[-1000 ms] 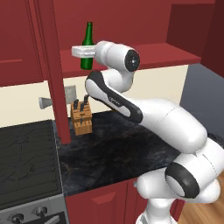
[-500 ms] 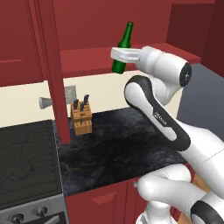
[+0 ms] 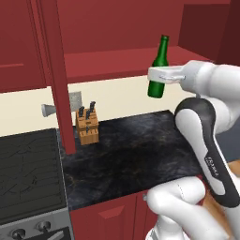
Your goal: Open the cabinet directly in front. Then move the beer and the mug to the dining counter with the jar on it.
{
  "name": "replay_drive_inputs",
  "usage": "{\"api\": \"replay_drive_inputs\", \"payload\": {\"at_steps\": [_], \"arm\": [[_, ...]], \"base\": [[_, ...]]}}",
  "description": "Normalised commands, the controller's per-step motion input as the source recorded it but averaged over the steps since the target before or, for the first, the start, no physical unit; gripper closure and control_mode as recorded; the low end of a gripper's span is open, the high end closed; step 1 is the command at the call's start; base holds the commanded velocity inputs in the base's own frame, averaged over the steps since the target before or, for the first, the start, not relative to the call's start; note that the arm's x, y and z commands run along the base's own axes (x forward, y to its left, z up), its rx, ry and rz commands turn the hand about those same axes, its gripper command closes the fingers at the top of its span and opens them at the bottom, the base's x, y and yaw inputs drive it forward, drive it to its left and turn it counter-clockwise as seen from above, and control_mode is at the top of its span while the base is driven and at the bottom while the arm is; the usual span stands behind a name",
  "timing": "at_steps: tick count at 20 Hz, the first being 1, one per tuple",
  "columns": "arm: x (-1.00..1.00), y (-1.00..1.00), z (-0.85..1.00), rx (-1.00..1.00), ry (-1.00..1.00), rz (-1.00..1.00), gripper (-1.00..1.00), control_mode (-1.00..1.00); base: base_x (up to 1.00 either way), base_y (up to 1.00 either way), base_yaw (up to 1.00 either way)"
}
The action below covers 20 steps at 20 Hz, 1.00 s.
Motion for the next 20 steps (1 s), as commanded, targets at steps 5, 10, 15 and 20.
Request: {"api": "replay_drive_inputs", "payload": {"at_steps": [5,10,15,20], "arm": [[-1.00,-0.17,-0.40,-0.09,-0.11,0.03,1.00,-1.00],[-1.00,0.00,-0.08,-0.09,-0.25,0.25,1.00,-1.00],[-0.40,0.01,-0.02,-0.04,-0.10,0.14,1.00,-1.00],[-0.27,0.00,-0.12,0.00,0.02,0.00,1.00,1.00]], "base": [[0.00,0.00,0.00],[0.00,0.00,0.00],[0.00,0.00,0.00],[-0.20,0.00,0.00]]}}
